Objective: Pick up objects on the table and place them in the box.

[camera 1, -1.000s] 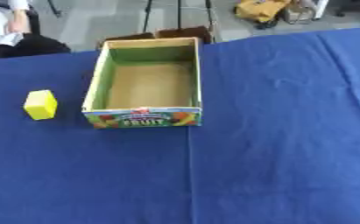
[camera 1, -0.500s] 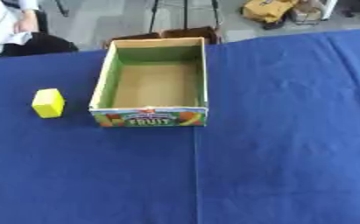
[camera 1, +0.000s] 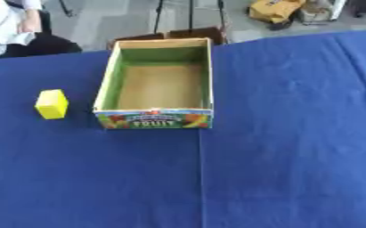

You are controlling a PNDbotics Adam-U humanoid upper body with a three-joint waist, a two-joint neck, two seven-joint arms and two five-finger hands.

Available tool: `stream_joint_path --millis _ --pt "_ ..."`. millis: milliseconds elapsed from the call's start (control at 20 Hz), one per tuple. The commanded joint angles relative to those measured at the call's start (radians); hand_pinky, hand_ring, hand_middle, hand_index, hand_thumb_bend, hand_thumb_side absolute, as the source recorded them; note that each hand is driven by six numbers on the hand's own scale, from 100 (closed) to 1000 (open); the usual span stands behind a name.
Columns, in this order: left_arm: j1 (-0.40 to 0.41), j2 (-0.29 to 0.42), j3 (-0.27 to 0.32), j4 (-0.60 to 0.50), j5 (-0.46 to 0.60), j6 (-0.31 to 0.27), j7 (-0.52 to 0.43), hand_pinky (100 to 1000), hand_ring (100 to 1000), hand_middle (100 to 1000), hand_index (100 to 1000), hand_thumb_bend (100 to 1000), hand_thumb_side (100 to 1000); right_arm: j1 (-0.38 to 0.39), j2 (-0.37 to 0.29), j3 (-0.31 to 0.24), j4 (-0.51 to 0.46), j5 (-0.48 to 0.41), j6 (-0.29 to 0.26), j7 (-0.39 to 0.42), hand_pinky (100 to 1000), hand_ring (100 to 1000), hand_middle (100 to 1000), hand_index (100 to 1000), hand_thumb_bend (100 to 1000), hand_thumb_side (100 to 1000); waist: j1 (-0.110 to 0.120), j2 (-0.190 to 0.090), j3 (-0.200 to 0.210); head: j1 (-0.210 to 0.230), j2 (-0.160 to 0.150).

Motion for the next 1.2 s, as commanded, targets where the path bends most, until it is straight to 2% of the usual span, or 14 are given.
stream_joint_path --millis 50,700,950,1100,1200 --pt "-0.059 0.051 -0.016 0.064 -0.024 -0.019 -0.088 878 1000 981 1000 192 1000 -0.004 -0.030 0.001 -0.018 -0.013 -0.001 0.006 694 700 683 818 100 1000 0.001 -0.038 -0.001 0.010 -0.006" --pt "-0.263 -0.035 -0.113 0.312 -0.138 -0.079 -0.337 908 1000 1000 1000 418 980 -0.003 -0.027 0.008 -0.018 -0.027 -0.005 0.023 696 700 677 818 100 1000 0.007 -0.034 -0.016 0.025 -0.018" --pt "-0.296 -0.061 -0.141 0.380 -0.203 -0.096 -0.432 916 1000 1000 1000 559 959 -0.003 -0.027 0.007 -0.018 -0.031 -0.005 0.027 697 699 675 818 100 1000 0.009 -0.030 -0.023 0.028 -0.024" --pt "-0.304 -0.074 -0.150 0.403 -0.227 -0.098 -0.469 913 1000 1000 1000 579 929 -0.003 -0.025 0.007 -0.018 -0.033 -0.005 0.031 698 699 673 816 100 1000 0.010 -0.028 -0.025 0.029 -0.028" --pt "-0.309 -0.085 -0.159 0.429 -0.240 -0.092 -0.498 906 1000 1000 1000 592 878 -0.004 -0.025 0.008 -0.018 -0.035 -0.004 0.035 698 699 672 815 100 1000 0.011 -0.027 -0.028 0.032 -0.031"
